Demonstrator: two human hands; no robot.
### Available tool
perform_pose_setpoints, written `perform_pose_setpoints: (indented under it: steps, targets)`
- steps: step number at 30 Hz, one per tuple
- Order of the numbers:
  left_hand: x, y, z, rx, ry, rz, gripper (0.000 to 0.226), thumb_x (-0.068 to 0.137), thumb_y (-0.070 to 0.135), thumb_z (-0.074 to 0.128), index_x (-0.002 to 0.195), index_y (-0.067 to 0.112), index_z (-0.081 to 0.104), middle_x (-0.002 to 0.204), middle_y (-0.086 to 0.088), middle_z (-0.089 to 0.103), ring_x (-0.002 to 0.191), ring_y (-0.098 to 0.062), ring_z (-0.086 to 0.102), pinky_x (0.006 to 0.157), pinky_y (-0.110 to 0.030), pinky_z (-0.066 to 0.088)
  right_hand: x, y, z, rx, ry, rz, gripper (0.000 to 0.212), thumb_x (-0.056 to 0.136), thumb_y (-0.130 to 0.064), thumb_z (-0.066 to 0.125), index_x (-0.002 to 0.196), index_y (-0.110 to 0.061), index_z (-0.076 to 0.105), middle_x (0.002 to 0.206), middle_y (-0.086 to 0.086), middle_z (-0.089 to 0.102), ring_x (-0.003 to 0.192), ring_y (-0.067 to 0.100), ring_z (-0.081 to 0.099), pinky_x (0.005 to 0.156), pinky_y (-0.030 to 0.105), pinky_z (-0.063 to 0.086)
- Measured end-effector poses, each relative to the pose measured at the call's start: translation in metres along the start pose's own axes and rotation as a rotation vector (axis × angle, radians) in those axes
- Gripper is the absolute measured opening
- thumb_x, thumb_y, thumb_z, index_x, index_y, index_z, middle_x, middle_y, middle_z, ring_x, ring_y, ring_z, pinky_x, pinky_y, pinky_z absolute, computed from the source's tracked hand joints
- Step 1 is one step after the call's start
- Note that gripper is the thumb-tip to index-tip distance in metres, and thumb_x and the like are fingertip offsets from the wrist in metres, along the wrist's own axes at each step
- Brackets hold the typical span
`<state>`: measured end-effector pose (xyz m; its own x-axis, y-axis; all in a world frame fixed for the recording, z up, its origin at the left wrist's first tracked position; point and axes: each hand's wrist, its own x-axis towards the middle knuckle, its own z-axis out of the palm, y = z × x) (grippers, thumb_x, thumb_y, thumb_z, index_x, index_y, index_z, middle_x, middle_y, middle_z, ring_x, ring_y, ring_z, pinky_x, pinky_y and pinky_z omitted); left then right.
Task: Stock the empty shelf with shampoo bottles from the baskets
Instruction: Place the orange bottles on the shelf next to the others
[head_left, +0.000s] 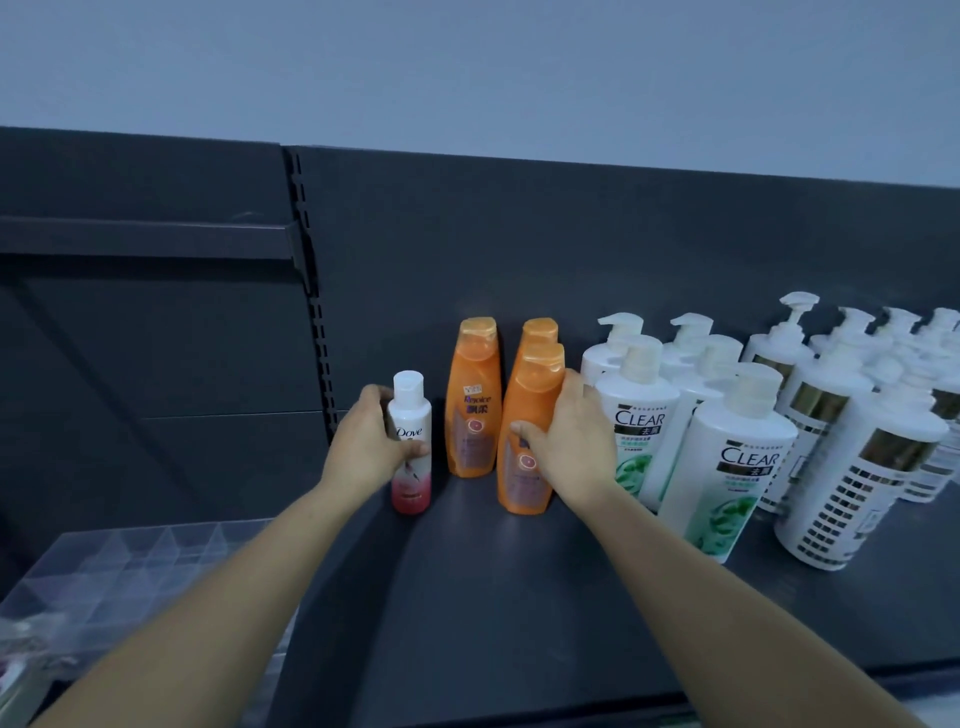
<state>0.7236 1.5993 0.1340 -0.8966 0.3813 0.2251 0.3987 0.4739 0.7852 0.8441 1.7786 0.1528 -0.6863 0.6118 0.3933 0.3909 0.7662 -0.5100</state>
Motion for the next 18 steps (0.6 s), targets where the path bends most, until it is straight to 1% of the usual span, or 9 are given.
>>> perform_pose_setpoints:
  steps: [5,8,11,14,18]
  targets:
    - [0.021,0.0,0.01,-0.004,0.021,-0.011,0.056,0.069,0.015,0.086,0.11,0.017,0.048,0.092,0.004,0.058,0.083,-0.015,0.055,0.062,-0.026,0.038,0.005,-0.002,0.004,-0.02,-0.015,0.018,0.073,0.086,-0.036,0.073,0.142,-0.011,0.033,0.131,0.011,0.05,0.119,0.029,0.054,0.093,0.038,0.047]
    - [0.03,-0.001,0.014,0.002,0.043,-0.012,0.055,0.07,0.015,0.085,0.109,0.017,0.047,0.092,0.002,0.057,0.083,-0.016,0.054,0.067,-0.029,0.038,0.008,-0.001,0.006,-0.024,-0.015,0.031,0.075,0.086,-0.035,0.072,0.144,-0.01,0.031,0.134,0.011,0.049,0.122,0.029,0.052,0.094,0.039,0.046]
    - [0.036,-0.004,0.016,0.018,0.061,-0.001,0.054,0.07,0.016,0.085,0.108,0.015,0.046,0.09,0.001,0.055,0.083,-0.018,0.053,0.066,-0.028,0.036,0.01,-0.002,0.008,-0.037,-0.017,0.032,0.073,0.086,-0.034,0.072,0.142,-0.009,0.031,0.134,0.011,0.049,0.123,0.029,0.051,0.095,0.037,0.045]
    - [0.041,-0.005,0.019,0.017,0.063,0.003,0.052,0.072,0.016,0.083,0.11,0.013,0.047,0.095,0.0,0.055,0.085,-0.017,0.052,0.066,-0.027,0.035,0.013,-0.003,0.01,-0.043,-0.016,0.036,0.073,0.087,-0.033,0.071,0.143,-0.009,0.03,0.134,0.011,0.048,0.123,0.029,0.051,0.095,0.037,0.045]
    - [0.045,-0.006,0.022,0.014,0.073,0.01,0.055,0.073,0.016,0.083,0.116,0.012,0.049,0.104,-0.003,0.057,0.09,-0.017,0.053,0.073,-0.029,0.038,0.016,-0.001,0.013,-0.035,-0.03,0.047,0.076,0.088,-0.031,0.07,0.147,-0.008,0.025,0.138,0.012,0.046,0.126,0.03,0.05,0.097,0.04,0.044]
